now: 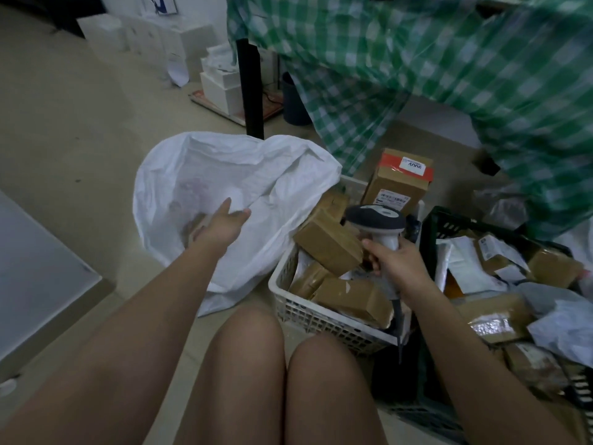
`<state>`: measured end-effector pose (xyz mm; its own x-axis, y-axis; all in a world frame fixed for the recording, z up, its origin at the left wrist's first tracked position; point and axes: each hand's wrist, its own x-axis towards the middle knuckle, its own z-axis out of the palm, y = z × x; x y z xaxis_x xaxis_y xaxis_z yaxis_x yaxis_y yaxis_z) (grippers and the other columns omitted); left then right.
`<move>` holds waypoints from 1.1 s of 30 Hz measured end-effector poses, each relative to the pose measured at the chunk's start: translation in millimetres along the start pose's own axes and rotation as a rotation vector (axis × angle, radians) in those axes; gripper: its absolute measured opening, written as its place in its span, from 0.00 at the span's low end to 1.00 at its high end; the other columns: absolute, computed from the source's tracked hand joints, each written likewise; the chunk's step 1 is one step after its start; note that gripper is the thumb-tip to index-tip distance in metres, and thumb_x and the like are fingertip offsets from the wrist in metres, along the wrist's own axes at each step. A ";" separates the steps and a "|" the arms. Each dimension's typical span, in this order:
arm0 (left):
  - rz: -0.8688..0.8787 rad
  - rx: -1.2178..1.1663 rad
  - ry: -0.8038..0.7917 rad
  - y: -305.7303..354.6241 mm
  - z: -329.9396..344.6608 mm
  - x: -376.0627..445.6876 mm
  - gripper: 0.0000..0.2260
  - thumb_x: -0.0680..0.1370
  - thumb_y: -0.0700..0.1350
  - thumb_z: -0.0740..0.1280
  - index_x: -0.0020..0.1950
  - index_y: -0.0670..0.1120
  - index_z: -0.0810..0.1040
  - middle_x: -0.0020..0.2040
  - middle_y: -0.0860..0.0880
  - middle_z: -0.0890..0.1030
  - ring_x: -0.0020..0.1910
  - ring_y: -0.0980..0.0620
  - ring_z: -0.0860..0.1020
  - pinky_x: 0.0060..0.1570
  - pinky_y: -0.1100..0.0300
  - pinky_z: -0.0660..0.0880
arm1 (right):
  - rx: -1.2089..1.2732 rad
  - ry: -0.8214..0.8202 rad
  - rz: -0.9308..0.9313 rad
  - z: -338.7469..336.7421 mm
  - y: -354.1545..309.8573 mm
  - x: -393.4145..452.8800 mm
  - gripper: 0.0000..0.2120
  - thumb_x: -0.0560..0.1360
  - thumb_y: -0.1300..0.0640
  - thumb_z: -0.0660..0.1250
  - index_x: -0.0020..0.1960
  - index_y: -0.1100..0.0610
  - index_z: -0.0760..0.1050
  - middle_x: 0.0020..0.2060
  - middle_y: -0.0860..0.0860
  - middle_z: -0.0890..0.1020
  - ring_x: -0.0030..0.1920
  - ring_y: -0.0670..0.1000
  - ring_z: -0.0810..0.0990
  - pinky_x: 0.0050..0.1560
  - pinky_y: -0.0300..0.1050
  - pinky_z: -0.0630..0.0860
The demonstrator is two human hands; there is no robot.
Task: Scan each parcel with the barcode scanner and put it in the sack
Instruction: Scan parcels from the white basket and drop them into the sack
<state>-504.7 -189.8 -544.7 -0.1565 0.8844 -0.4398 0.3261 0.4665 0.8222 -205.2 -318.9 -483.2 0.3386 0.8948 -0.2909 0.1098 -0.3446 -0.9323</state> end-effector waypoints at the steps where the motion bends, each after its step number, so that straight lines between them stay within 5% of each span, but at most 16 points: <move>1: 0.039 -0.014 -0.060 11.1 13.3 -15.1 0.38 0.71 0.65 0.68 0.77 0.57 0.58 0.72 0.51 0.66 0.65 0.45 0.71 0.66 0.46 0.68 | 0.008 0.031 0.013 -8.1 4.1 0.3 0.09 0.74 0.57 0.71 0.44 0.61 0.75 0.30 0.55 0.76 0.28 0.49 0.74 0.31 0.42 0.73; 5: 0.149 -0.003 -0.236 33.6 76.2 -42.5 0.24 0.78 0.52 0.68 0.72 0.48 0.68 0.71 0.44 0.68 0.66 0.46 0.70 0.66 0.49 0.69 | 0.037 0.120 0.052 -41.2 18.8 -2.8 0.09 0.74 0.56 0.71 0.39 0.59 0.74 0.31 0.55 0.77 0.29 0.50 0.73 0.33 0.44 0.73; 8: 0.299 0.113 -0.370 39.0 126.1 -57.1 0.21 0.76 0.48 0.70 0.68 0.46 0.72 0.67 0.48 0.73 0.64 0.49 0.73 0.65 0.52 0.70 | 0.031 0.171 0.092 -64.8 29.0 -5.3 0.10 0.74 0.56 0.71 0.38 0.59 0.74 0.30 0.55 0.76 0.30 0.50 0.73 0.34 0.45 0.72; 14: 0.586 0.741 -0.938 22.2 204.0 -79.6 0.32 0.70 0.48 0.77 0.71 0.45 0.69 0.67 0.47 0.73 0.65 0.48 0.72 0.66 0.52 0.69 | 0.118 0.193 0.144 -89.1 46.2 -11.7 0.08 0.75 0.59 0.70 0.40 0.59 0.73 0.31 0.53 0.75 0.27 0.47 0.72 0.27 0.38 0.71; 17: 0.767 0.985 -0.898 8.6 221.8 -83.6 0.34 0.69 0.52 0.77 0.71 0.44 0.68 0.65 0.44 0.73 0.64 0.45 0.72 0.61 0.57 0.69 | 0.106 0.180 0.150 -91.4 55.3 -11.3 0.08 0.74 0.57 0.70 0.41 0.59 0.74 0.30 0.52 0.76 0.29 0.48 0.73 0.32 0.42 0.72; 21: 0.789 0.761 -0.753 12.0 212.8 -84.4 0.25 0.70 0.48 0.75 0.64 0.44 0.72 0.57 0.46 0.76 0.54 0.50 0.75 0.52 0.57 0.73 | 0.116 0.173 0.157 -87.2 64.8 -8.0 0.07 0.74 0.57 0.71 0.42 0.58 0.75 0.30 0.52 0.78 0.30 0.49 0.74 0.33 0.45 0.72; 28: 0.285 -0.194 -0.322 30.3 143.7 -71.6 0.25 0.72 0.50 0.74 0.64 0.48 0.69 0.61 0.48 0.75 0.57 0.52 0.77 0.51 0.59 0.79 | 0.237 0.297 0.138 -71.0 64.5 0.3 0.03 0.74 0.59 0.70 0.44 0.59 0.77 0.34 0.52 0.80 0.33 0.48 0.78 0.35 0.41 0.75; 33: 0.090 -0.589 -0.333 25.6 121.2 -82.0 0.14 0.79 0.44 0.66 0.63 0.46 0.69 0.56 0.46 0.79 0.51 0.51 0.82 0.51 0.57 0.81 | 0.327 0.289 0.105 -43.2 55.8 8.4 0.19 0.72 0.53 0.74 0.60 0.53 0.73 0.46 0.48 0.81 0.45 0.48 0.80 0.46 0.44 0.78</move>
<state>-370.5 -252.1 -531.4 0.1739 0.9123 -0.3708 -0.2521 0.4053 0.8788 -155.8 -343.0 -528.3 0.5848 0.7276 -0.3586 -0.2241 -0.2800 -0.9335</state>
